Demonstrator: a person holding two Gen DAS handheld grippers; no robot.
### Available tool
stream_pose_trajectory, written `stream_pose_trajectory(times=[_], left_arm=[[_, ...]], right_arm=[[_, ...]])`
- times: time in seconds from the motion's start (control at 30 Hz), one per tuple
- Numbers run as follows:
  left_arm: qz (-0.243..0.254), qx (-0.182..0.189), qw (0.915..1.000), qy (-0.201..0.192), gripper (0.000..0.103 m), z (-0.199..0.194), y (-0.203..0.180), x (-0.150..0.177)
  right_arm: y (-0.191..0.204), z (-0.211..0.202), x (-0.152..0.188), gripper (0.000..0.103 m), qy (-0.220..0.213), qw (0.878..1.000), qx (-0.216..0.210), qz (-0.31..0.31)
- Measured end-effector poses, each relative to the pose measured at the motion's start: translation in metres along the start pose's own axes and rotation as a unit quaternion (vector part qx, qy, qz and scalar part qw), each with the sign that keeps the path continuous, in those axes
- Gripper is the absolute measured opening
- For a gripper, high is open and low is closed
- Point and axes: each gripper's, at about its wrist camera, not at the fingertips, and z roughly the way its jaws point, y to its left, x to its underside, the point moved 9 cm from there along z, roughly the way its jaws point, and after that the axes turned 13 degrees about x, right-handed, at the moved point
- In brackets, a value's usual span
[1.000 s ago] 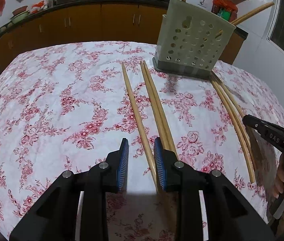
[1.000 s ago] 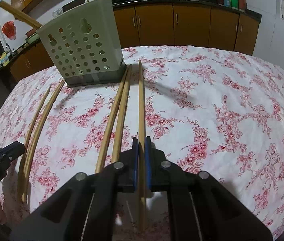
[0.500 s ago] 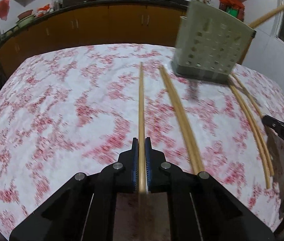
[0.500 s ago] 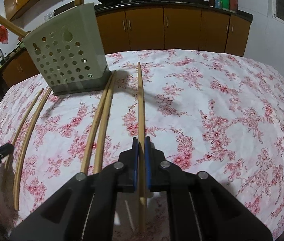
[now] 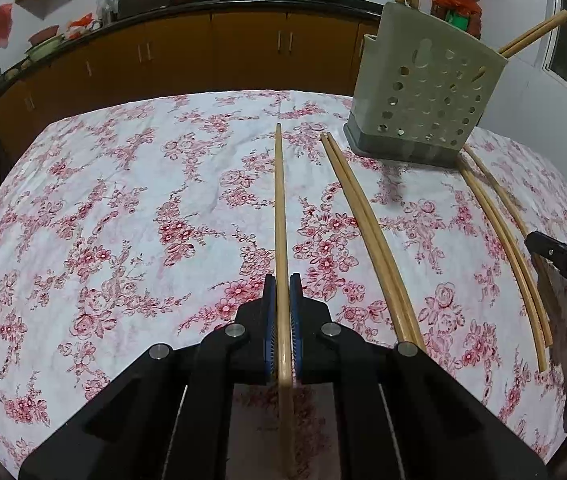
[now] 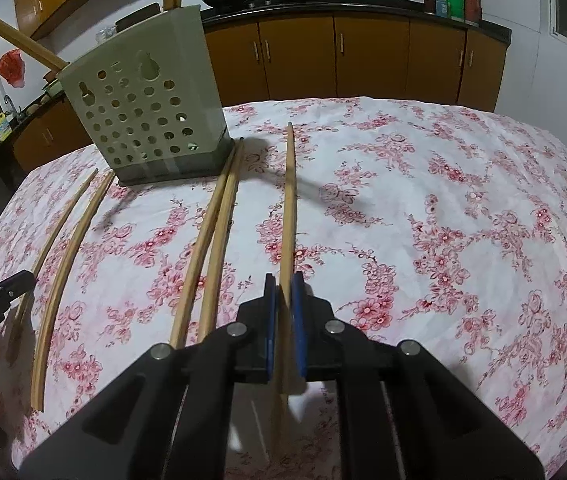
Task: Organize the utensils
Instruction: 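Grasp another chopstick with the right tool while the left tool grasps one, then lift both held chopsticks upright and carry them over the green holder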
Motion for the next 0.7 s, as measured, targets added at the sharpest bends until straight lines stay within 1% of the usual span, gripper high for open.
stream_pose_trajectory(times=[0.2,0.7], left_arm=[[0.001,0.010,1.0000,0.001,0.008,0.000,-0.003,0.000],[0.012,0.001,0.9999,0.005,0.008,-0.008,-0.002,0.010]], right_arm=[[0.000,-0.002,0.002,0.010,0.001,1.000,-0.002,0.002],[-0.004,-0.005,0.006,0.010,0.003,1.000,-0.007,0.005]])
